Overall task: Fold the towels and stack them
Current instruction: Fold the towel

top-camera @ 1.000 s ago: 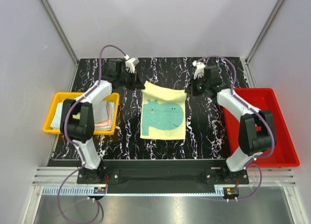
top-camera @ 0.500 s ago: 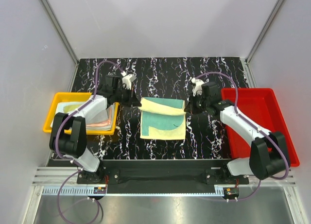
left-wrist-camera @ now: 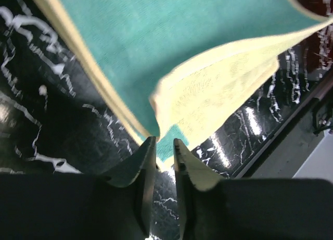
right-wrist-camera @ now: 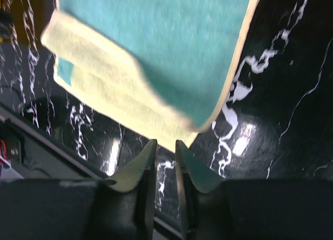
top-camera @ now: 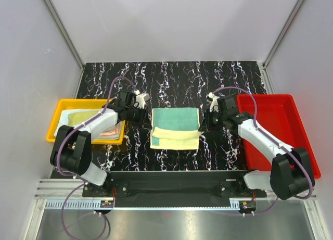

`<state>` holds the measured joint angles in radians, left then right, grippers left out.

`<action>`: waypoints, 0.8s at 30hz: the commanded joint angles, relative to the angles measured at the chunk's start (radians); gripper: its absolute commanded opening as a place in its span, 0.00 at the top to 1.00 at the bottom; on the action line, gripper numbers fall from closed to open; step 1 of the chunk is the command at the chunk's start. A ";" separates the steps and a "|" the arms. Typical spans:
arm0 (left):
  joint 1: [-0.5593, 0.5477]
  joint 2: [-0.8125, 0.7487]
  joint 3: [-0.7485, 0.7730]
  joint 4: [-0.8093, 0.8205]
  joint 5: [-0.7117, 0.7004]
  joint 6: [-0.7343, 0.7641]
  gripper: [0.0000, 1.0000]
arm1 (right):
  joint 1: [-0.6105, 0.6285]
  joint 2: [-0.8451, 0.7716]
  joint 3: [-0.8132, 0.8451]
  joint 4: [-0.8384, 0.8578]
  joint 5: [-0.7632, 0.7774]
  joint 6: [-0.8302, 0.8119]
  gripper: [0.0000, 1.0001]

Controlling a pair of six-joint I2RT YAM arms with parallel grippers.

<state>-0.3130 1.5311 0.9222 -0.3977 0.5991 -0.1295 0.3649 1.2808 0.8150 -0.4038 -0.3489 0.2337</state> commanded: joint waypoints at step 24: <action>-0.103 0.210 0.136 0.128 -0.112 -0.205 0.64 | 0.005 0.325 0.161 0.040 0.065 0.072 0.71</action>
<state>-0.4034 1.7565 1.0355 -0.3183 0.4549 -0.3275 0.3649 1.6081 0.9661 -0.3733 -0.2825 0.3229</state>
